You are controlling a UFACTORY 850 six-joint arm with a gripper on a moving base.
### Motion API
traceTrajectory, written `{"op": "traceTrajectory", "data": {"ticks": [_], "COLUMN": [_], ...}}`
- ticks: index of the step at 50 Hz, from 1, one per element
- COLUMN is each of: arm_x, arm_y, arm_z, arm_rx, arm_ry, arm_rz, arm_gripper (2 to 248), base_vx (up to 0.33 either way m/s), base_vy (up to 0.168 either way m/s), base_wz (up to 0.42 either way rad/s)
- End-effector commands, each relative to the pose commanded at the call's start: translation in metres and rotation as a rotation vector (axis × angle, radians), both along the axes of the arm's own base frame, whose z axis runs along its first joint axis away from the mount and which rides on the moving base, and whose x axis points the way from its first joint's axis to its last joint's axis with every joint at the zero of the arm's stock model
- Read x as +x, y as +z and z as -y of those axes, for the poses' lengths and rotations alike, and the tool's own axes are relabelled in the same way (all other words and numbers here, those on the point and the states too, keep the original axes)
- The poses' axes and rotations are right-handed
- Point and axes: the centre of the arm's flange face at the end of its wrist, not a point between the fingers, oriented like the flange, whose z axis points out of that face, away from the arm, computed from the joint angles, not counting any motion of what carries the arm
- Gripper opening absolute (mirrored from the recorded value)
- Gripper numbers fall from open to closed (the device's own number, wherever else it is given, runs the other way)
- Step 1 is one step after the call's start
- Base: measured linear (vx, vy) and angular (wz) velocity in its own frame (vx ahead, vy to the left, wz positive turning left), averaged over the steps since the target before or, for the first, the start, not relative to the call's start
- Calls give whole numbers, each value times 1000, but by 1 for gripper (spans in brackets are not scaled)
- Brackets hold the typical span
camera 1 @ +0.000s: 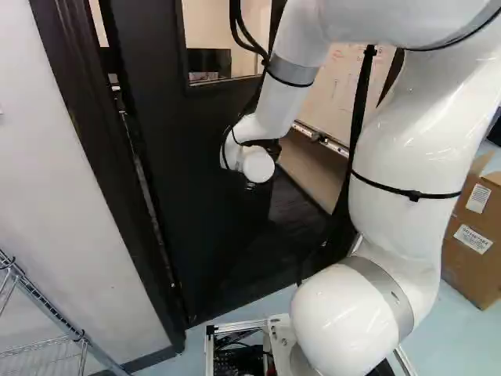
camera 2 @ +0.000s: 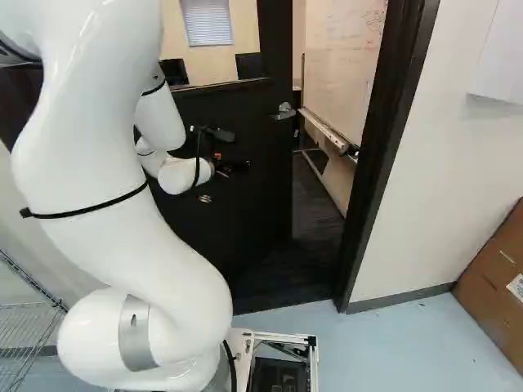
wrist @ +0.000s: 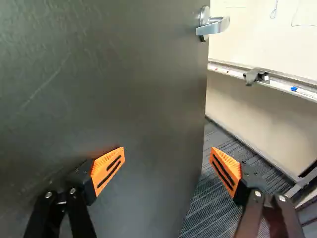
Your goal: Open the door and move inside
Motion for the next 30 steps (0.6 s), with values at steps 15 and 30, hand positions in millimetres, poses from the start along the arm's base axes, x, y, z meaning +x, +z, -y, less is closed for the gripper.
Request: {"op": "traceTrajectory", "data": {"ticks": [15, 30], "arm_x": [7, 16], "arm_y": [0, -1], "arm_z": [-17, -32], "arm_rx": [-1, 0], "arm_ry": [35, 60], "arm_rz": [4, 9], "arm_gripper": [247, 247], "base_vx": [0, 0], "base_vy": [0, 0], "base_wz": [0, 0]}}
